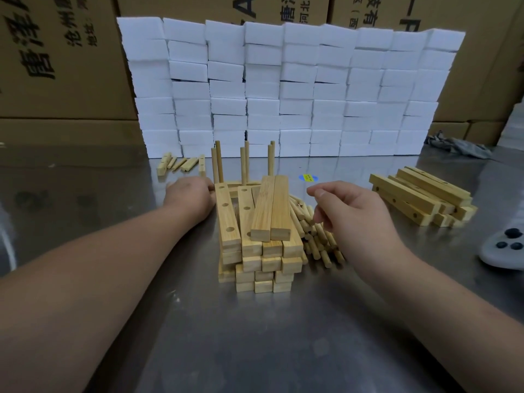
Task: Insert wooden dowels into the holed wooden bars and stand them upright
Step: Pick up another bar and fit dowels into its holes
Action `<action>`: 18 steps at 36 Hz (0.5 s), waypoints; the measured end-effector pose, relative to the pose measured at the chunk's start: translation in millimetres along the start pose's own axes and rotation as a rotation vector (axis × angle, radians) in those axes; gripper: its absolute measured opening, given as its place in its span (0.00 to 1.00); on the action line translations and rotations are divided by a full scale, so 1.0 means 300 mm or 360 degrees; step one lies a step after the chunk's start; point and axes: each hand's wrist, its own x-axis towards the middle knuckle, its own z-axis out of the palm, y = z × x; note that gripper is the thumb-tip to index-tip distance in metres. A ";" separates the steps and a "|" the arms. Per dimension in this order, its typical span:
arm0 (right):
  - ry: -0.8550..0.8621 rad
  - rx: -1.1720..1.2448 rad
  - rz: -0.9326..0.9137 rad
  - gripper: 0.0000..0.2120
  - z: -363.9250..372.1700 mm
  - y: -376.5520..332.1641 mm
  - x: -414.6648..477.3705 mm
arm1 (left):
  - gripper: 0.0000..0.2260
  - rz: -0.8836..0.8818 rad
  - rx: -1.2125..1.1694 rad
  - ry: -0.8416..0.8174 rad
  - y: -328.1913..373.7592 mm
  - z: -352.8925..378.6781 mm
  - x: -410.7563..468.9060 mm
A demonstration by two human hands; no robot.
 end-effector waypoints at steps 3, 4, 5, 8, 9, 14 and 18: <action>0.0000 -0.0002 -0.0003 0.10 -0.001 0.001 0.000 | 0.09 -0.0008 0.0044 -0.0017 0.005 -0.004 0.007; 0.0001 -0.0007 -0.0008 0.10 -0.001 0.001 0.001 | 0.09 -0.0010 0.0054 -0.0024 0.007 -0.005 0.010; 0.0003 -0.0013 -0.0012 0.10 -0.001 0.002 0.001 | 0.09 -0.0012 0.0055 -0.0031 0.008 -0.004 0.014; 0.0004 -0.0010 -0.0008 0.10 -0.001 0.006 0.002 | 0.09 -0.0023 0.0055 -0.0031 0.011 -0.001 0.025; -0.0001 -0.0010 -0.0004 0.10 -0.001 0.007 0.003 | 0.08 -0.0028 0.0060 -0.0026 0.012 0.001 0.029; -0.0009 0.0003 0.0005 0.10 0.000 0.010 0.006 | 0.08 -0.0043 0.0081 -0.0022 0.015 0.008 0.043; -0.0027 0.0000 -0.0026 0.10 0.003 0.010 -0.001 | 0.08 -0.0013 0.0167 -0.0015 0.020 0.010 0.054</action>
